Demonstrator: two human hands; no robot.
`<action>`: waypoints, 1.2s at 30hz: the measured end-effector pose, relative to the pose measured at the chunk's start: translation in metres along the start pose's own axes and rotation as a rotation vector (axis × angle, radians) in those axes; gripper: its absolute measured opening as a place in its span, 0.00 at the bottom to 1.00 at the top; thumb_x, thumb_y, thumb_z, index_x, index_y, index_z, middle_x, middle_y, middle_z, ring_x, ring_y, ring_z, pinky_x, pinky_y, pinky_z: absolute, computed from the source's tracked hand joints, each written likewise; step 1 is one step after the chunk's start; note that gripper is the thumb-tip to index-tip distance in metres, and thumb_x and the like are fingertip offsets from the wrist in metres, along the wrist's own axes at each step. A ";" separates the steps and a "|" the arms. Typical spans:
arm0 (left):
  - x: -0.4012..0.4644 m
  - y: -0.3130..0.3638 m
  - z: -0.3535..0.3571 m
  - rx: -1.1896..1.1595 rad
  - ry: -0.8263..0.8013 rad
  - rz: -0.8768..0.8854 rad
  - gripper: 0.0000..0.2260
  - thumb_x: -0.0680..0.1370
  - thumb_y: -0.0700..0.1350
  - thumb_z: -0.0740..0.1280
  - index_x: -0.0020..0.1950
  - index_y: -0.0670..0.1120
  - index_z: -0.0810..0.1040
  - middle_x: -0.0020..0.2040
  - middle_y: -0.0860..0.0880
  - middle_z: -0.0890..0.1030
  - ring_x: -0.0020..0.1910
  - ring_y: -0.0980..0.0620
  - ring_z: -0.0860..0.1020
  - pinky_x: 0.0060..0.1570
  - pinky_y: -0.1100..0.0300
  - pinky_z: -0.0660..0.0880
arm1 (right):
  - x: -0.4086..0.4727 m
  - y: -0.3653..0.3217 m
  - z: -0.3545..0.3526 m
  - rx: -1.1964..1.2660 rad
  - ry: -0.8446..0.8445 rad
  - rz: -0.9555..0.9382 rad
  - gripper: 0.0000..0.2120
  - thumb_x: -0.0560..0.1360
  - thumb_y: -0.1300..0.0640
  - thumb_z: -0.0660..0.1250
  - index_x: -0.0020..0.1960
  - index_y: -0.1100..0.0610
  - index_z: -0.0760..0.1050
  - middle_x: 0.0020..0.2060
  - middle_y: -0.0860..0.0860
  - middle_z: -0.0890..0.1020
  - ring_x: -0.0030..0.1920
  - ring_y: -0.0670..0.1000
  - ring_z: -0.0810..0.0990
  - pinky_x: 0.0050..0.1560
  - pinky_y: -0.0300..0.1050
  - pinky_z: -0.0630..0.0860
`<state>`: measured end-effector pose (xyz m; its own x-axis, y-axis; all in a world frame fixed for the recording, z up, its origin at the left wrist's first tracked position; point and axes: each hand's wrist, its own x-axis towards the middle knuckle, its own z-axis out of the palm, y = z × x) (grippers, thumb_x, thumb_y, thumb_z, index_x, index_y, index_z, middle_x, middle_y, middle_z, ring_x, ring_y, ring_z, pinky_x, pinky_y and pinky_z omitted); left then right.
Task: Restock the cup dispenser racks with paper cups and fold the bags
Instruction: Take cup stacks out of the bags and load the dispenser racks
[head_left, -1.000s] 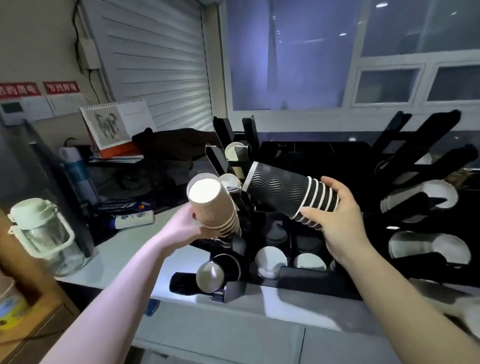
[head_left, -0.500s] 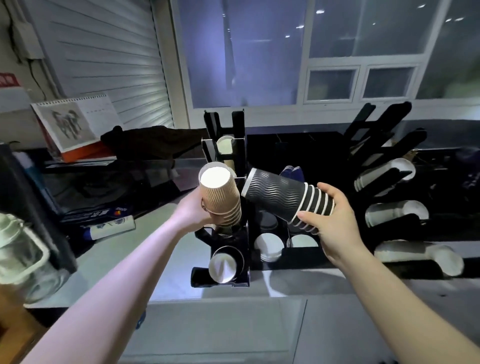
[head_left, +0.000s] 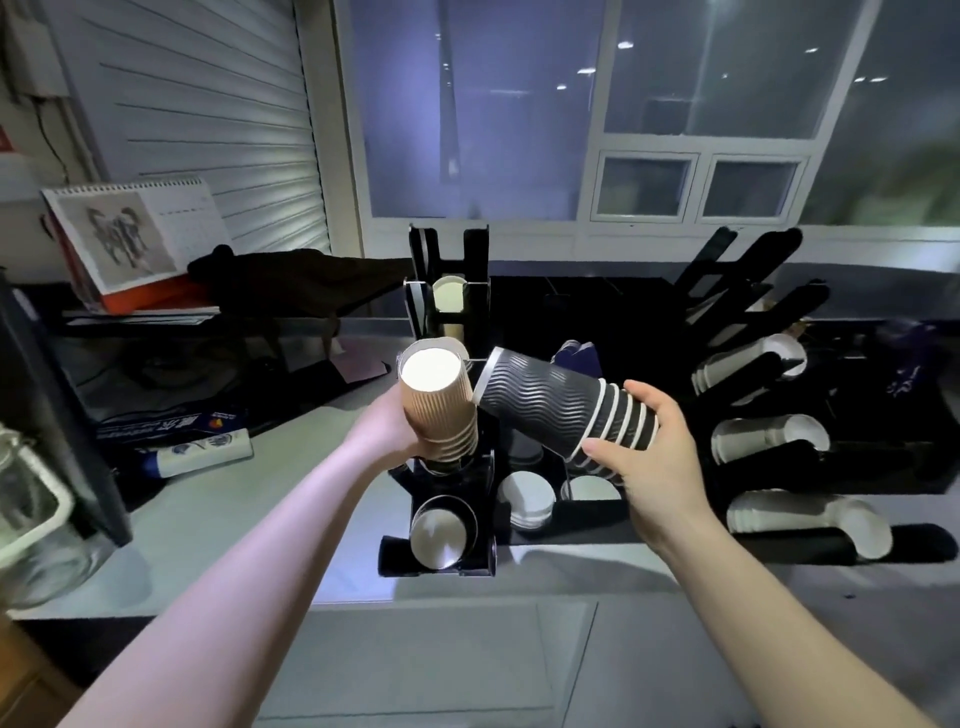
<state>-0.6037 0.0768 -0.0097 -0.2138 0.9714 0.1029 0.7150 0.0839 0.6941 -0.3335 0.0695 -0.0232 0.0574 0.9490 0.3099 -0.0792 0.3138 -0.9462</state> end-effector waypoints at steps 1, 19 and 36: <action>0.001 0.000 0.000 -0.036 -0.017 -0.020 0.29 0.63 0.36 0.76 0.62 0.45 0.72 0.51 0.48 0.79 0.51 0.46 0.76 0.45 0.56 0.74 | 0.001 -0.001 0.000 -0.017 -0.015 -0.006 0.33 0.63 0.73 0.73 0.59 0.44 0.71 0.46 0.45 0.80 0.41 0.40 0.81 0.40 0.37 0.77; -0.025 0.048 0.000 0.079 -0.029 0.179 0.14 0.70 0.50 0.73 0.53 0.59 0.75 0.51 0.66 0.73 0.56 0.55 0.73 0.48 0.61 0.70 | 0.024 0.019 -0.020 0.001 -0.096 0.078 0.33 0.63 0.73 0.74 0.59 0.45 0.70 0.48 0.49 0.80 0.43 0.45 0.82 0.43 0.44 0.79; -0.063 0.049 -0.006 0.346 0.277 0.259 0.29 0.74 0.47 0.70 0.73 0.56 0.63 0.73 0.54 0.66 0.70 0.53 0.66 0.68 0.56 0.64 | 0.028 0.006 -0.045 0.460 -0.409 0.245 0.33 0.64 0.78 0.66 0.63 0.52 0.71 0.51 0.54 0.83 0.50 0.54 0.82 0.48 0.50 0.80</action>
<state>-0.5595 0.0181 0.0218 -0.1349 0.8789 0.4576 0.9364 -0.0379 0.3490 -0.2879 0.0966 -0.0244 -0.3916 0.9010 0.1868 -0.4641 -0.0181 -0.8856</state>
